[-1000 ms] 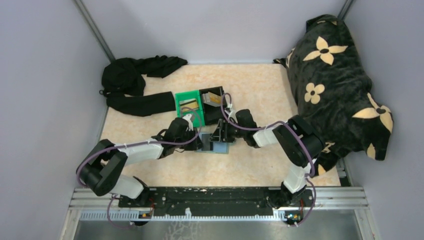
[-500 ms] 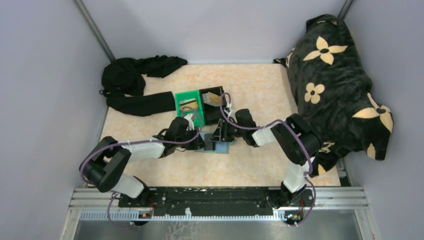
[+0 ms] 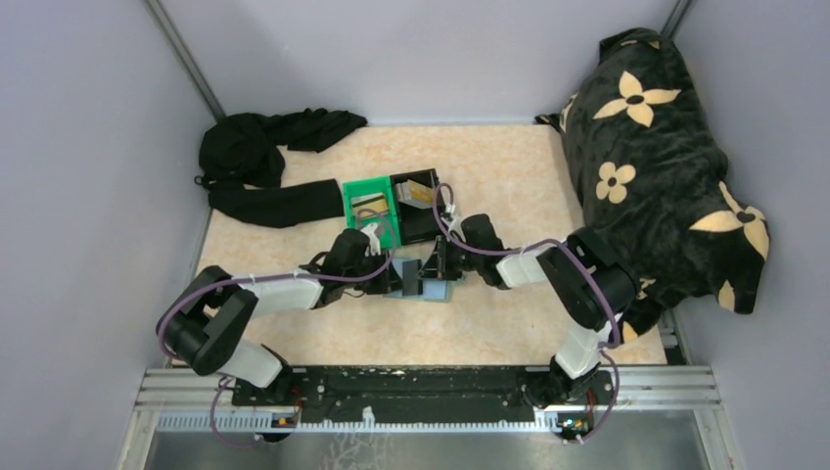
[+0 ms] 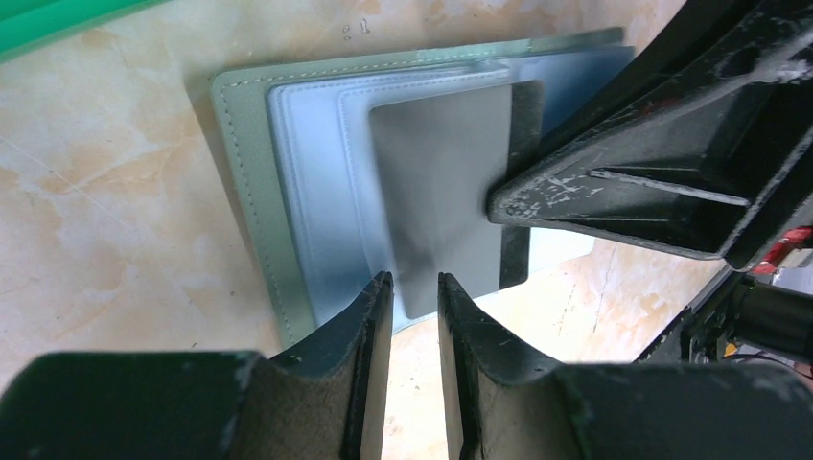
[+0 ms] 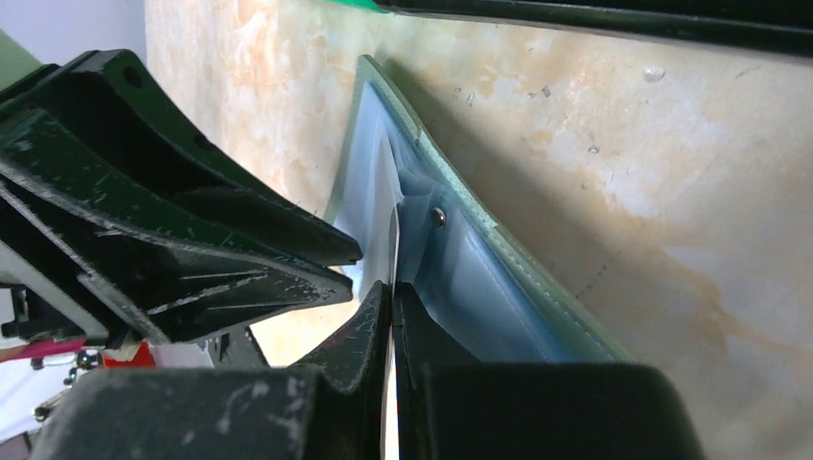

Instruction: Take the credit cards out of the card holder

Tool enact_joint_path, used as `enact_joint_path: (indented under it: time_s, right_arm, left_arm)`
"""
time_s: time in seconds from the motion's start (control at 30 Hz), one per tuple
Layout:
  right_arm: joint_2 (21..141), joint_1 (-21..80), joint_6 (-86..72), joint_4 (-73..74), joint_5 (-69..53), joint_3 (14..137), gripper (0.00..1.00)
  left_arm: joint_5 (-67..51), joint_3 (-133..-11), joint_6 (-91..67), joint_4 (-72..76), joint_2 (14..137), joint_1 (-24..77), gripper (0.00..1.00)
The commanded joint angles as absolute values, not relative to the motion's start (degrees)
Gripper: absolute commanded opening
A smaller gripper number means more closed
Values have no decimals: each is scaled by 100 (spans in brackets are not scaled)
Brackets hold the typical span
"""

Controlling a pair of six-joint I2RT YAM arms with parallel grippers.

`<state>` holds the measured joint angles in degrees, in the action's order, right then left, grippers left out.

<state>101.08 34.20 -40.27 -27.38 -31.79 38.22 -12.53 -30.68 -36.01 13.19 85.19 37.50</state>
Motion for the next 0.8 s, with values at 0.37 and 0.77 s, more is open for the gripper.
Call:
enact_joint_path:
  time_s: [0.37, 0.77]
  right_arm:
    - [8638, 2903, -3180, -1428, -2658, 3850, 0]
    - [9136, 2899, -3371, -1962, -3009, 3670, 0]
  left_arm:
    - [-1072, -3120, -3506, 1042, 8354, 3698, 40]
    - [-1250, -3221, -3474, 1071, 8437, 3683, 44]
